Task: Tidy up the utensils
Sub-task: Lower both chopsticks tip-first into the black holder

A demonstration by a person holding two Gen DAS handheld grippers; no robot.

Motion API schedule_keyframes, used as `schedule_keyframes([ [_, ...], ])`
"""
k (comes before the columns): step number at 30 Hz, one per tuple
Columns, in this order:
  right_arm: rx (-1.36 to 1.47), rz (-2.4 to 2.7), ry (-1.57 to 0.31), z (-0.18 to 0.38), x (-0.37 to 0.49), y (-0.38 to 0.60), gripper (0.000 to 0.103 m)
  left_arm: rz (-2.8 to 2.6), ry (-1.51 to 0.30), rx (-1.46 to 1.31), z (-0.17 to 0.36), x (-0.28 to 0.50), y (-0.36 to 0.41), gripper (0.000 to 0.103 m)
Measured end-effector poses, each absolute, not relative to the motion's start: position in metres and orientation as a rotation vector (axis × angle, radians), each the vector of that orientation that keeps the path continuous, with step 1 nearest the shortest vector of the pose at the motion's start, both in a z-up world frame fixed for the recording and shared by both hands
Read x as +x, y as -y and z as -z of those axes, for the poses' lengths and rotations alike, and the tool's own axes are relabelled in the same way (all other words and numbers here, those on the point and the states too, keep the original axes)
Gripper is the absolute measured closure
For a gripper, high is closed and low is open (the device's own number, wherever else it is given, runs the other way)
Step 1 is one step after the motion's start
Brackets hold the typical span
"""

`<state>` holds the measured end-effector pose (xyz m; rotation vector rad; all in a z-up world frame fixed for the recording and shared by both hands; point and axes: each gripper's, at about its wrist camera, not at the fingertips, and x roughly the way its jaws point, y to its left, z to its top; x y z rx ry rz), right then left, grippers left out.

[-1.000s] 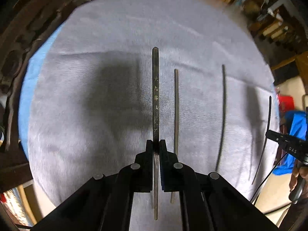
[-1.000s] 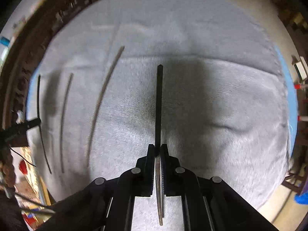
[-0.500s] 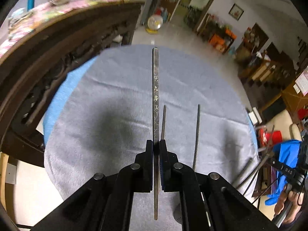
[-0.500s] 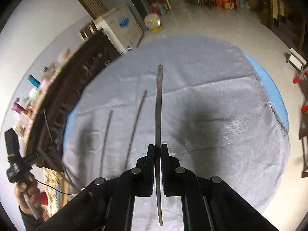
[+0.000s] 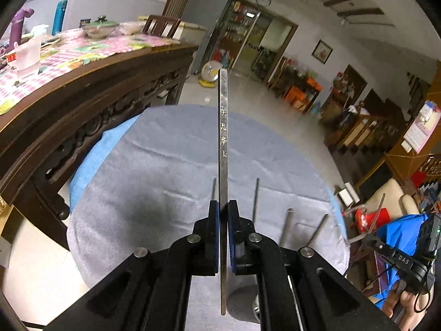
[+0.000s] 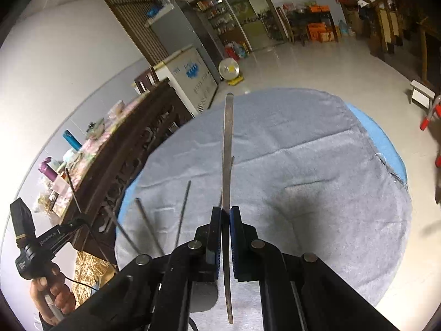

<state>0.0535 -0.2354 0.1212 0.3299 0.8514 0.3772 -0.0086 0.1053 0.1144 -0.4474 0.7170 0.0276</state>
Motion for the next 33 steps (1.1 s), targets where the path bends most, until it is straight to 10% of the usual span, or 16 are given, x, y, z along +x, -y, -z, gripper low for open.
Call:
schedule_keyframes([
  [33, 0.321, -0.491, -0.699, -0.169, 0.007, 0.193, 0.096, 0.039, -0.604, -0.355, -0.142, -0.020, -0.052, 0.097],
])
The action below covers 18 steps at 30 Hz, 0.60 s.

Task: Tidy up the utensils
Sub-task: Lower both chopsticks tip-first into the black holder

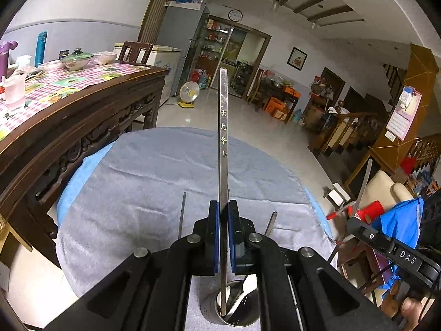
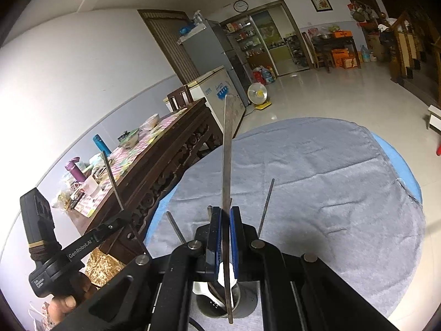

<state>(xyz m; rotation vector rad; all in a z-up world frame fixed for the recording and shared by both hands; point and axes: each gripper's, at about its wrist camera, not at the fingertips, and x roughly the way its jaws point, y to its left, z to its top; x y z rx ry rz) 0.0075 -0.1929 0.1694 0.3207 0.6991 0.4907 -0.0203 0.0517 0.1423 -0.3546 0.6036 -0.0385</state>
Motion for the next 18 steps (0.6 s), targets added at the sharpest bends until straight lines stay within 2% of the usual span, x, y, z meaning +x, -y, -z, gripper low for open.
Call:
schedule_keyframes([
  [18, 0.303, -0.525, -0.638, -0.167, 0.000, 0.170, 0.096, 0.082, -0.514, -0.357, -0.144, -0.022, -0.041, 0.097],
])
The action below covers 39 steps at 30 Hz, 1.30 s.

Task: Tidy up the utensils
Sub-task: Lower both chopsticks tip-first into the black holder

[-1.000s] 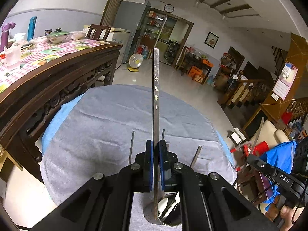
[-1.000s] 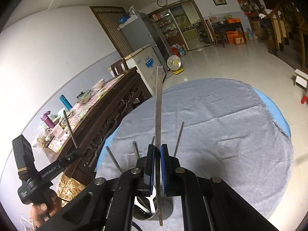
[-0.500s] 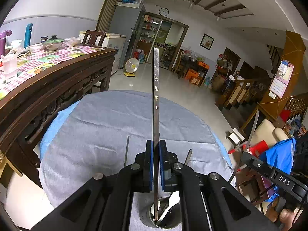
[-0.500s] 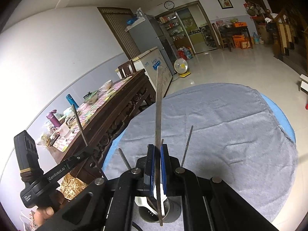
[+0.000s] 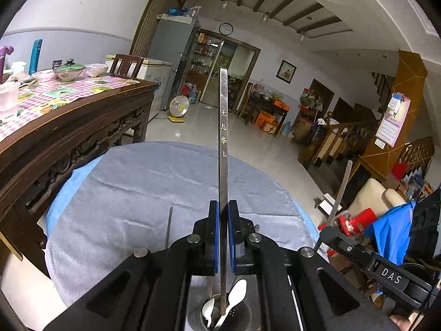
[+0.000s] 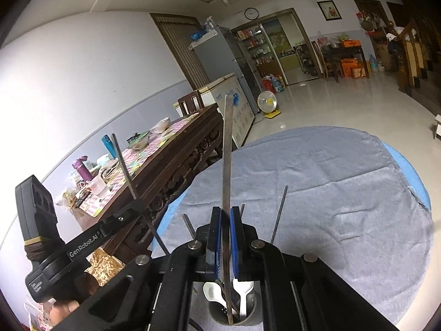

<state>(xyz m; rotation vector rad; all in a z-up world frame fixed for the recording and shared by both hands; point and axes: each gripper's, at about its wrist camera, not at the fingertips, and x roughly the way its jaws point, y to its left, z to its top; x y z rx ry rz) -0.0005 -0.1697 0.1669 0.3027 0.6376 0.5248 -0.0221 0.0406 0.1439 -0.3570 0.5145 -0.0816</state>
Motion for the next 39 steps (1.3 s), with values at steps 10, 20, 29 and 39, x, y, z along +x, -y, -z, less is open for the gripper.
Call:
schedule_keyframes([
  [10, 0.234, -0.484, -0.616, -0.150, 0.001, 0.153, 0.096, 0.086, -0.530, -0.339, -0.129, -0.018, -0.033, 0.097],
  [20, 0.201, -0.472, -0.640, -0.129, 0.005, 0.142, 0.096, 0.093, -0.550, -0.318, -0.114, -0.017, -0.026, 0.097],
  [29, 0.189, -0.459, -0.642, -0.120, 0.006, 0.142, 0.096, 0.085, -0.556, -0.292, -0.104, -0.015, -0.017, 0.097],
  [39, 0.181, -0.444, -0.634, -0.110, 0.009, 0.139, 0.096, 0.081, -0.566, -0.273, -0.094, -0.015, -0.010, 0.097],
])
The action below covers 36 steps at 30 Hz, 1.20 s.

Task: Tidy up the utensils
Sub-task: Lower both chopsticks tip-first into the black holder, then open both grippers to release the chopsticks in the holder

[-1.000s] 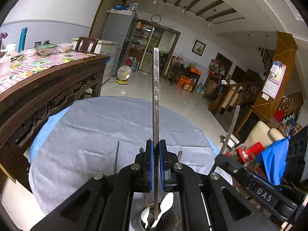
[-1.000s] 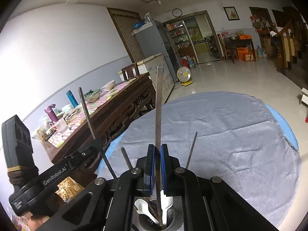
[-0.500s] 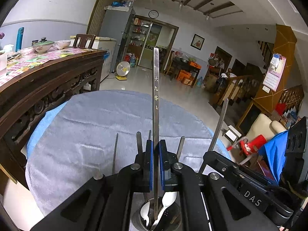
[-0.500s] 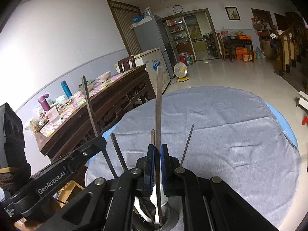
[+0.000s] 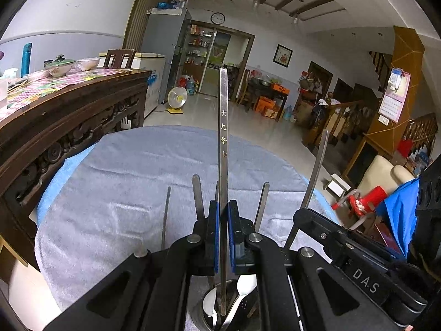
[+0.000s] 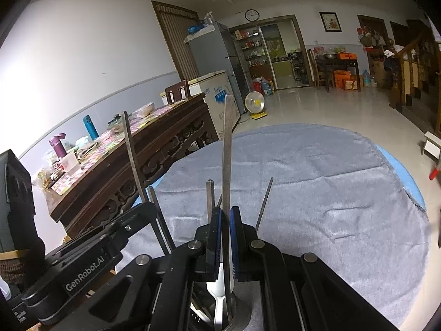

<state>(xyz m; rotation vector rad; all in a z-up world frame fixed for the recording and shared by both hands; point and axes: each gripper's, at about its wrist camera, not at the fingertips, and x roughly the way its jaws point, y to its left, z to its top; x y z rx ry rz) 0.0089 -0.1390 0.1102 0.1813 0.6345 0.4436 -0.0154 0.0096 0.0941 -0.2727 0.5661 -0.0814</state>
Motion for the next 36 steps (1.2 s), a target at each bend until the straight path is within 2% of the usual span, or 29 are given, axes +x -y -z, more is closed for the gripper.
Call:
schedule_keyframes([
  [36, 0.155, -0.453, -0.654, -0.081, -0.004, 0.133, 0.096, 0.097, -0.568, -0.213, -0.068, -0.023, 0.002, 0.097],
])
